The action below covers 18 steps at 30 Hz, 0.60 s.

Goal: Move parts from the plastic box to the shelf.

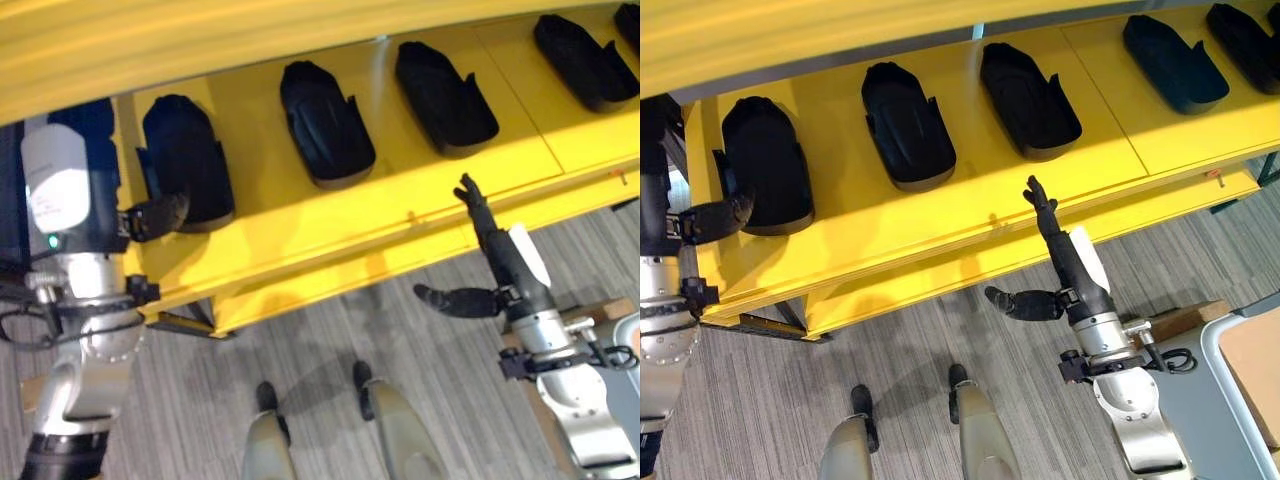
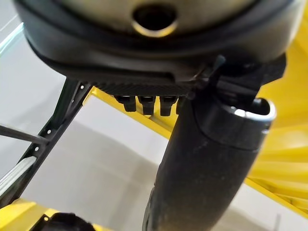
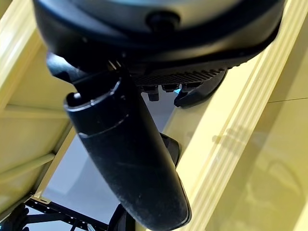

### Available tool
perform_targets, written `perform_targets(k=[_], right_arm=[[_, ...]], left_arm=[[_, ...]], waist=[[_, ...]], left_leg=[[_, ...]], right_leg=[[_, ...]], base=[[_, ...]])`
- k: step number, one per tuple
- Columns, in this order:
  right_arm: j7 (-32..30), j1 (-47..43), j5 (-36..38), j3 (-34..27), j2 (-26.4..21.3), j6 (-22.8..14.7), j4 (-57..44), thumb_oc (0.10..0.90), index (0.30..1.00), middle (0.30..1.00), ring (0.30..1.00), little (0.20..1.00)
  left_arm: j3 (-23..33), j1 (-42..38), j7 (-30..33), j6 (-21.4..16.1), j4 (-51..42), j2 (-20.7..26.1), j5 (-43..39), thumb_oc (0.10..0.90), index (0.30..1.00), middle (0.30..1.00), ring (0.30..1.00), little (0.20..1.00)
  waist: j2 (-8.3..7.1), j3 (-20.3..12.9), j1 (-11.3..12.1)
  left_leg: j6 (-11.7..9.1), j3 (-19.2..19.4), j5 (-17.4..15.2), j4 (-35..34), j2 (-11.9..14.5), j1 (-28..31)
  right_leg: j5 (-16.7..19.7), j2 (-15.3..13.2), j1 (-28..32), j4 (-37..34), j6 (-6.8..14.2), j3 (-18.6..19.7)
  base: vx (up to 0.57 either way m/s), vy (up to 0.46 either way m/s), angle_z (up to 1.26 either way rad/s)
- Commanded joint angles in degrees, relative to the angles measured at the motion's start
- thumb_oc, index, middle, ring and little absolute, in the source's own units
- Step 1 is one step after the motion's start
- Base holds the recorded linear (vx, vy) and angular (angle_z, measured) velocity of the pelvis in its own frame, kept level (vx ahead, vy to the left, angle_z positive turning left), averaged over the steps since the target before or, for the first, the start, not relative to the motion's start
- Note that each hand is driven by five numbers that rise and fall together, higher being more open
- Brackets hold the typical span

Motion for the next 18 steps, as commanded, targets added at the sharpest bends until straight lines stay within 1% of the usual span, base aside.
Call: perform_targets(k=[1, 3, 5, 6, 10, 11, 18], right_arm=[[-1.78, -2.13, 2.42, -3.21, -1.28, -5.24, -4.45, 0.900, 1.000, 1.000, 1.000, 1.000], [-1.98, -2.14, 2.25, -3.24, -1.00, -5.37, -4.79, 0.900, 1.000, 1.000, 1.000, 1.000], [-2.40, -1.91, 1.91, -3.20, -1.06, -5.65, -5.08, 0.900, 1.000, 1.000, 1.000, 1.000], [-3.00, -1.67, 1.52, -3.27, -1.10, -6.06, -5.13, 0.900, 1.000, 1.000, 1.000, 1.000], [-3.59, -1.48, 0.98, -3.28, -1.13, -6.33, -5.43, 0.900, 1.000, 1.000, 1.000, 1.000], [-4.46, -1.23, 0.53, -3.13, -1.21, -6.81, -5.67, 0.900, 1.000, 1.000, 1.000, 1.000], [-6.18, -0.77, -0.67, -3.05, -1.49, -7.75, -5.84, 0.900, 1.000, 1.000, 1.000, 1.000]], left_arm=[[2.97, -1.18, 2.11, -3.89, -3.93, 0.08, -0.31, 0.900, 1.000, 1.000, 1.000, 1.000], [1.93, 1.57, 1.37, -4.54, -5.04, -2.53, -1.55, 0.900, 1.000, 1.000, 1.000, 1.000], [1.30, 3.25, 1.43, -4.71, -5.42, -3.97, -1.40, 0.900, 1.000, 1.000, 1.000, 1.000], [0.55, 5.71, 1.51, -5.11, -5.51, -5.07, -1.12, 0.900, 1.000, 1.000, 1.000, 1.000], [-0.80, 8.09, 0.95, -5.48, -5.55, -5.84, -1.20, 0.900, 1.000, 1.000, 1.000, 1.000], [-1.55, 9.74, 1.61, -5.13, -4.92, -5.57, 0.63, 0.900, 1.000, 1.000, 1.000, 1.000], [-4.14, 12.23, 2.46, -5.56, -2.99, -5.98, 2.63, 0.900, 1.000, 1.000, 1.000, 1.000]], waist=[[0.96, -5.42, -0.93], [0.78, -5.23, -0.70], [0.75, -5.15, -0.59], [0.63, -4.93, -0.27], [0.48, -4.77, -0.02], [0.44, -4.62, 0.26], [0.20, -4.31, 0.67]], left_leg=[[0.90, 0.66, -1.20, 2.37, 1.35, 0.28], [0.98, 0.69, -1.20, 2.47, 1.28, 0.30], [1.04, 0.63, -1.19, 2.57, 1.25, 0.34], [1.13, 0.46, -1.16, 2.49, 1.17, 0.44], [1.19, 0.33, -0.94, 2.40, 1.15, 0.57], [1.23, 0.18, -0.74, 2.32, 1.25, 0.54], [1.45, -0.20, -0.40, 2.03, 1.23, 0.39]], right_leg=[[0.81, -3.43, 4.03, -5.02, 3.66, -0.15], [0.81, -3.59, 4.25, -5.04, 3.65, -0.25], [0.73, -3.64, 4.37, -4.87, 3.64, -0.32], [0.71, -3.60, 4.41, -4.78, 3.62, -0.40], [0.69, -3.61, 4.76, -4.96, 3.62, -0.58], [0.63, -3.56, 4.90, -5.09, 3.65, -0.77], [0.61, -3.55, 5.10, -5.36, 3.77, -1.10]], base=[[0.00, 0.000, 0.00], [0.00, 0.000, 0.00], [0.00, 0.000, 0.00], [0.00, 0.000, 0.00], [0.00, -0.009, 0.01], [0.00, -0.032, 0.03], [0.00, -0.014, 0.03]])
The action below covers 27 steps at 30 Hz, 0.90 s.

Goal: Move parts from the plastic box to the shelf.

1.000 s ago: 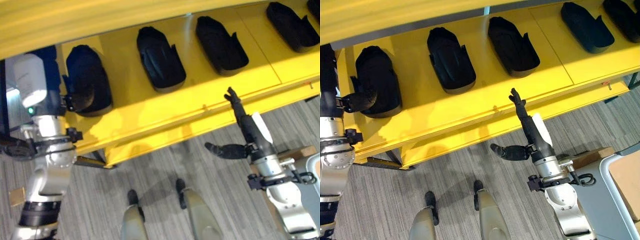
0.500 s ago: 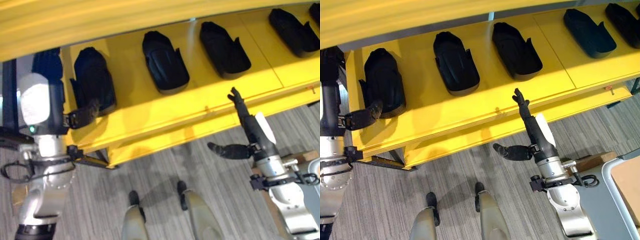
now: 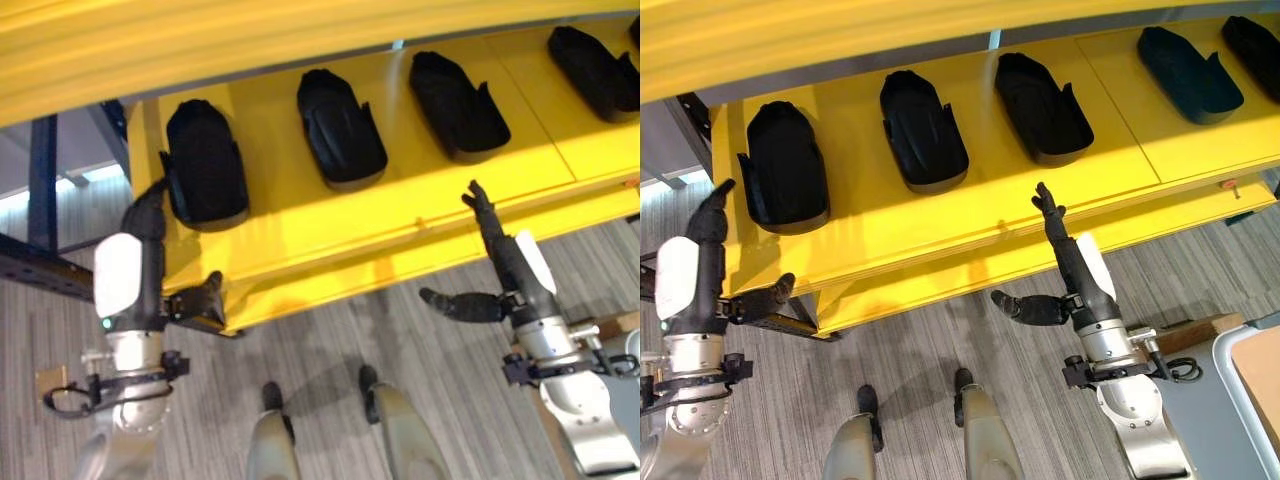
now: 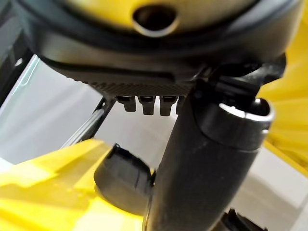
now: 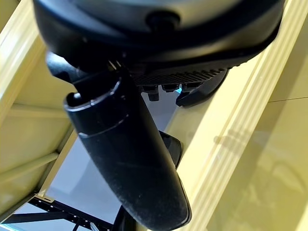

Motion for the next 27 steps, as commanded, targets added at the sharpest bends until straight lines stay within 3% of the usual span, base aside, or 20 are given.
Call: perform_targets(k=[1, 27], right_arm=[[-3.79, -2.84, -0.55, -2.79, -0.98, -7.51, -5.79, 0.900, 1.000, 1.000, 1.000, 1.000], [-7.21, -3.05, -2.41, -2.26, -2.12, -8.41, -4.79, 0.900, 1.000, 1.000, 1.000, 1.000]], left_arm=[[0.29, -2.57, 3.65, -4.11, -1.18, 2.38, 2.30, 0.900, 1.000, 1.000, 1.000, 1.000], [-7.84, -1.63, 2.71, -2.77, 10.11, 4.59, 9.23, 0.900, 1.000, 1.000, 1.000, 1.000]], waist=[[-0.93, -3.97, -0.96], [-1.53, -2.79, -0.59]], left_leg=[[1.05, 0.33, -0.60, 2.61, 1.16, 0.12], [1.48, -0.40, -0.74, 3.55, 0.82, -0.66]], right_leg=[[0.67, -3.37, 4.50, -5.32, 3.86, -0.30], [0.36, -3.79, 3.89, -4.21, 4.13, -0.88]], base=[[0.00, 0.000, 0.00], [0.01, -0.004, 0.02]])
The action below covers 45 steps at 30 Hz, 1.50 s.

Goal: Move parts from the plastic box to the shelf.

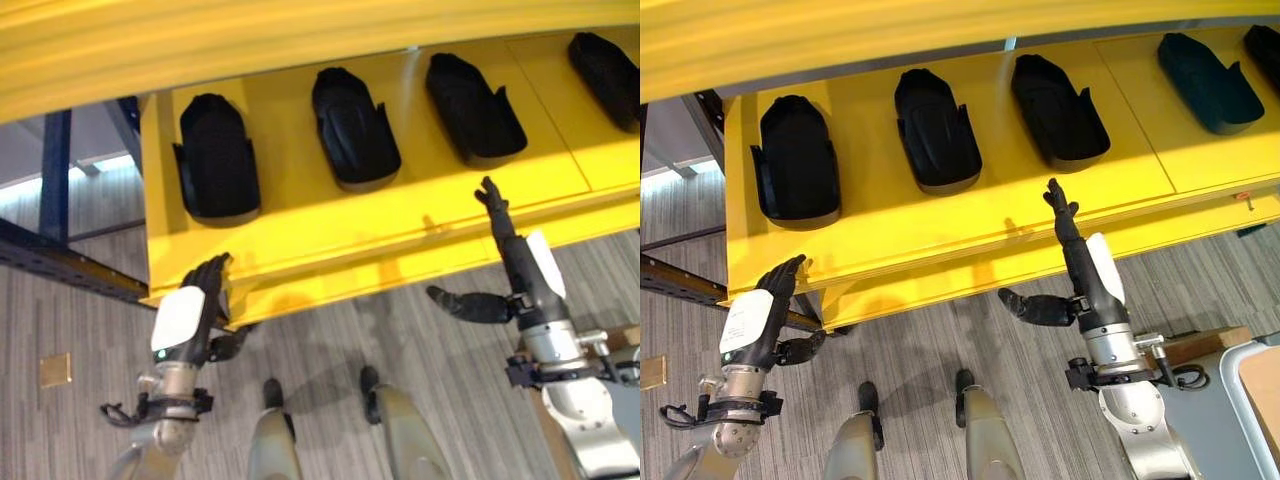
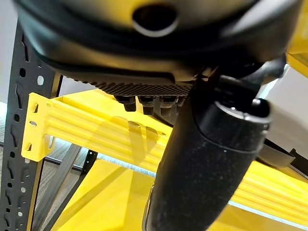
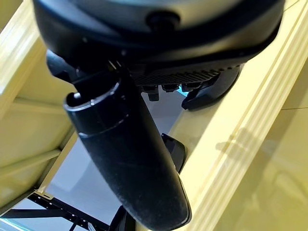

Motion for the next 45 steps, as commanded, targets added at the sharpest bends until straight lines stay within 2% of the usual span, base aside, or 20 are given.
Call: perform_targets(k=[1, 16, 45], right_arm=[[-3.09, -4.43, -0.32, -2.17, -1.01, -6.51, -4.79, 0.900, 1.000, 1.000, 1.000, 1.000], [-3.85, -5.17, -0.29, -1.43, -0.67, -6.48, -3.93, 0.900, 1.000, 1.000, 1.000, 1.000], [-3.37, -5.73, 0.26, -0.71, -0.05, -5.20, -3.41, 0.900, 1.000, 1.000, 1.000, 1.000]], left_arm=[[1.09, -3.34, 3.67, -2.53, -2.67, 4.37, 2.60, 0.900, 1.000, 1.000, 1.000, 1.000], [-2.45, -9.26, 5.02, -0.58, 1.88, 3.18, 4.77, 0.900, 1.000, 1.000, 1.000, 1.000], [-3.41, -15.83, 6.09, 3.70, 9.47, 1.01, 6.17, 0.900, 1.000, 1.000, 1.000, 1.000]], waist=[[-1.56, -2.81, -1.19], [-2.06, -3.03, -2.06], [-2.74, -3.44, -2.97]], left_leg=[[1.40, 0.98, -0.83, 3.91, 1.04, -0.27], [1.19, 1.45, -1.04, 4.31, 1.50, -0.59], [1.18, 2.22, -1.63, 5.10, 1.56, -1.27]], right_leg=[[1.50, -3.39, 3.68, -4.34, 3.86, 0.46], [1.67, -3.11, 2.87, -4.11, 3.84, 0.79], [2.24, -3.02, 1.80, -4.25, 4.00, 1.71]], base=[[0.00, 0.000, 0.00], [0.00, 0.000, 0.00], [0.00, 0.001, 0.00]])
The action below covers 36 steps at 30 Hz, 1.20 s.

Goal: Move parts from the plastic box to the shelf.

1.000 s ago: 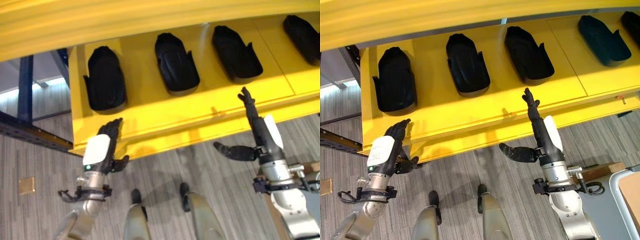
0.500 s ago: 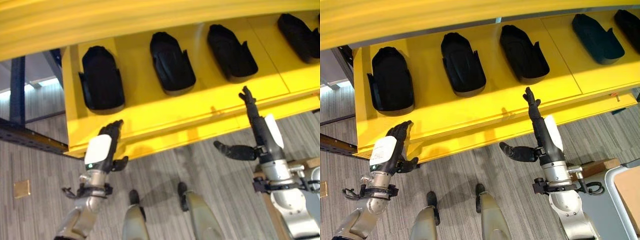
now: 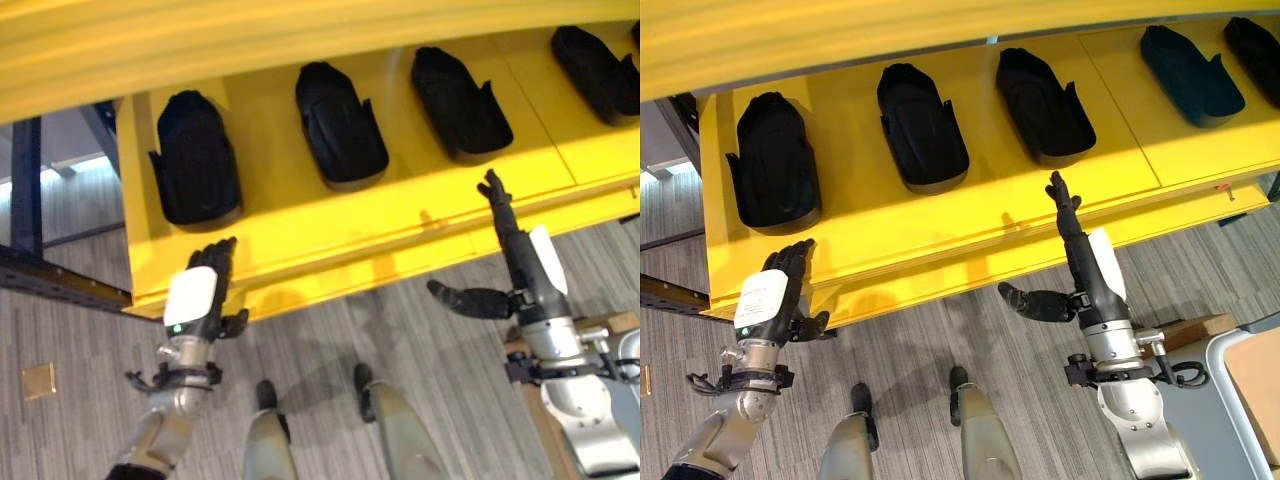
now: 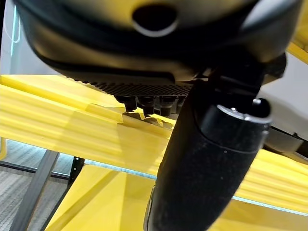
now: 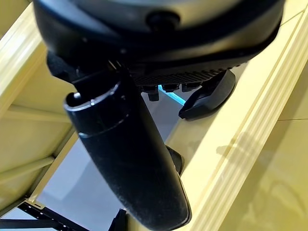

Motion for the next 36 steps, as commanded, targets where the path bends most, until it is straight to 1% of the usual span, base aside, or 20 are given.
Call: perform_targets(k=[1, 8, 10, 11, 14, 17, 18, 22, 23, 36], right_arm=[[-2.44, -4.36, 0.36, -0.85, 0.03, -5.03, -3.42, 0.900, 1.000, 1.000, 1.000, 1.000], [-1.86, -4.33, 1.01, -0.28, 0.23, -4.77, -3.58, 0.900, 1.000, 1.000, 1.000, 1.000], [-1.68, -4.16, 1.29, -0.11, 0.29, -4.59, -3.65, 0.900, 1.000, 1.000, 1.000, 1.000], [-1.68, -4.21, 1.30, -0.15, 0.30, -4.59, -3.66, 0.900, 1.000, 1.000, 1.000, 1.000], [-1.61, -4.13, 1.43, -0.08, 0.27, -4.55, -3.90, 0.900, 1.000, 1.000, 1.000, 1.000], [-1.46, -3.87, 1.74, -0.09, 0.37, -4.51, -4.05, 0.900, 1.000, 1.000, 1.000, 1.000], [-1.46, -3.83, 1.74, -0.08, 0.35, -4.51, -4.05, 0.900, 1.000, 1.000, 1.000, 1.000], [-1.40, -3.74, 1.86, -0.15, 0.30, -4.51, -4.20, 0.900, 1.000, 1.000, 1.000, 1.000], [-1.47, -3.66, 1.82, -0.27, 0.22, -4.53, -4.34, 0.900, 1.000, 1.000, 1.000, 1.000], [-1.51, -2.91, 2.23, -0.60, 0.08, -4.43, -4.94, 0.900, 1.000, 1.000, 1.000, 1.000]], left_arm=[[0.98, -3.55, 3.70, -0.04, -0.23, 0.96, 1.63, 0.900, 1.000, 1.000, 1.000, 1.000], [-0.18, -5.89, 3.73, 1.52, 3.92, -0.12, 1.49, 0.900, 1.000, 1.000, 1.000, 1.000], [-0.56, -6.76, 3.90, 2.07, 5.53, -0.60, 1.21, 0.900, 1.000, 1.000, 1.000, 1.000], [-0.58, -6.86, 3.94, 2.05, 5.60, -0.59, 1.20, 0.900, 1.000, 1.000, 1.000, 1.000], [-0.50, -7.71, 4.16, 2.45, 6.20, -0.92, 0.66, 0.900, 1.000, 1.000, 1.000, 1.000], [-0.53, -8.60, 4.55, 2.96, 7.56, -1.16, 0.24, 0.900, 1.000, 1.000, 1.000, 1.000], [-0.57, -8.59, 4.59, 2.95, 7.61, -1.18, 0.24, 0.900, 1.000, 1.000, 1.000, 1.000], [-0.55, -9.04, 4.78, 3.29, 8.19, -1.42, -0.01, 0.900, 1.000, 1.000, 1.000, 1.000], [-0.33, -9.22, 5.02, 3.46, 8.81, -1.73, -0.62, 0.900, 1.000, 1.000, 1.000, 1.000], [0.63, -10.61, 6.46, 4.65, 10.17, -1.82, -1.71, 0.900, 1.000, 1.000, 1.000, 1.000]], waist=[[-1.35, -3.56, -1.21], [-1.54, -3.68, -1.66], [-1.58, -3.63, -1.85], [-1.60, -3.75, -1.86], [-1.68, -3.73, -1.96], [-1.85, -3.85, -2.25], [-1.82, -3.80, -2.21], [-1.91, -3.82, -2.36], [-1.97, -3.67, -2.44], [-2.02, -3.64, -2.80]], left_leg=[[1.26, 1.16, -0.94, 3.97, 1.22, -0.97], [1.24, 1.64, -1.09, 4.17, 1.39, -1.41], [1.15, 1.76, -1.67, 4.57, 1.39, -1.26], [1.20, 1.76, -1.20, 4.32, 1.33, -1.49], [1.08, 1.94, -1.71, 4.72, 1.57, -1.49], [1.16, 2.13, -1.36, 4.78, 1.61, -1.81], [1.12, 2.15, -1.75, 4.97, 1.67, -1.65], [1.14, 2.32, -1.42, 4.82, 1.73, -1.80], [1.07, 2.37, -1.88, 5.08, 1.80, -1.64], [0.91, 2.78, -1.93, 5.32, 1.96, -1.86]], right_leg=[[2.12, -3.56, 2.25, -3.72, 3.87, 0.66], [2.67, -3.51, 1.80, -4.35, 4.00, 1.10], [2.38, -3.45, 1.92, -4.31, 4.01, 1.29], [2.83, -3.46, 1.71, -4.61, 3.98, 1.30], [2.68, -3.33, 1.50, -4.43, 4.06, 1.42], [3.15, -3.15, 1.14, -4.79, 4.06, 1.70], [2.79, -3.12, 1.27, -4.58, 4.09, 1.71], [3.15, -3.05, 1.04, -4.83, 4.02, 1.91], [2.78, -3.01, 1.14, -4.62, 4.05, 2.01], [2.74, -2.90, 0.89, -4.45, 3.95, 2.26]], base=[[0.01, 0.019, -0.07], [0.01, 0.020, -0.07], [0.02, 0.018, -0.05], [-0.01, 0.006, -0.03], [0.01, 0.009, -0.04], [0.02, 0.014, -0.05], [0.03, 0.007, -0.03], [0.01, 0.008, -0.04], [0.01, 0.007, -0.05], [0.00, 0.001, -0.01]])
